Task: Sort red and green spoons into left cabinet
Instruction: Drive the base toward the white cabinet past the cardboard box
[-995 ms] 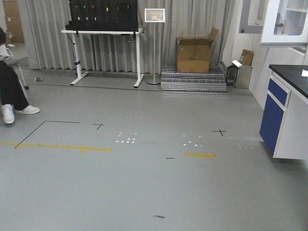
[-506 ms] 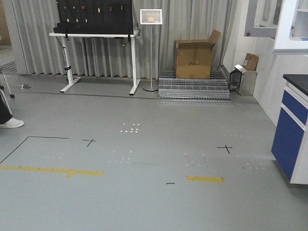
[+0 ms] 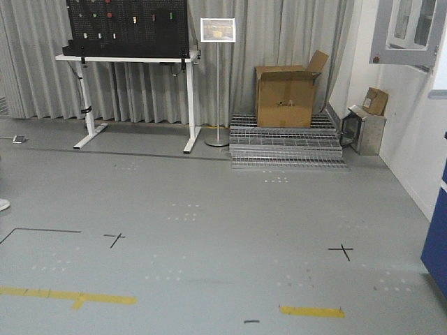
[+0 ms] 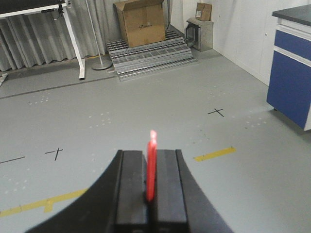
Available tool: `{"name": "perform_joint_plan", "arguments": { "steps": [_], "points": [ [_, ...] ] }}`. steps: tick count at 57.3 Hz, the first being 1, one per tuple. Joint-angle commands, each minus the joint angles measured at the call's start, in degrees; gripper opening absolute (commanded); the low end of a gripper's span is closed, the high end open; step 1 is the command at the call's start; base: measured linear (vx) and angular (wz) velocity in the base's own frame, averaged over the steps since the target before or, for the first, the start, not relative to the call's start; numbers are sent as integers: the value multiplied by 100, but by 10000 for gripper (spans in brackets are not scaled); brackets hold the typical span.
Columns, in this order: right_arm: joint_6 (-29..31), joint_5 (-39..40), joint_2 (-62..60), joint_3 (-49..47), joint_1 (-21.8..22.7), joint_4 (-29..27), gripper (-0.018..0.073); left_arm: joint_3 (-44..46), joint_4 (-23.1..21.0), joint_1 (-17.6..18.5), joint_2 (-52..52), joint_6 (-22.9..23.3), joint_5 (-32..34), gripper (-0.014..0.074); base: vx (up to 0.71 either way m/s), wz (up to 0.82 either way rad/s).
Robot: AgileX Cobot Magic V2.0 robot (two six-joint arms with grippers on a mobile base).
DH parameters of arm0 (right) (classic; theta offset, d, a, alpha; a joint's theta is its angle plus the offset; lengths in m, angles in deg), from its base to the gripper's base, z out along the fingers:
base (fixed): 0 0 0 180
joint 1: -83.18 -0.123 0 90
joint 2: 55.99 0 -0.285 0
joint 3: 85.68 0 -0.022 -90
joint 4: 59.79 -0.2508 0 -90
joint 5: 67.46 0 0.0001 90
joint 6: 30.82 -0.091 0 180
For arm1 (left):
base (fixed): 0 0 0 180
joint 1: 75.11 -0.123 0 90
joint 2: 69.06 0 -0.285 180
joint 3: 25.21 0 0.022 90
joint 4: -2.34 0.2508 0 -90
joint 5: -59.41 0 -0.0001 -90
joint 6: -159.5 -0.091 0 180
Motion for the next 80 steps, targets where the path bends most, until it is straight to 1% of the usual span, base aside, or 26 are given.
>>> {"name": "perform_joint_plan", "arguments": {
  "steps": [1,80],
  "points": [
    [8,314,36,-162,-5,-192,-3,164,-118,2,33,8,450,-3,67,-5],
    [8,266,36,-162,-5,-213,-3,164,-118,2,33,8,453,-3,66,-2]
  ]
}}
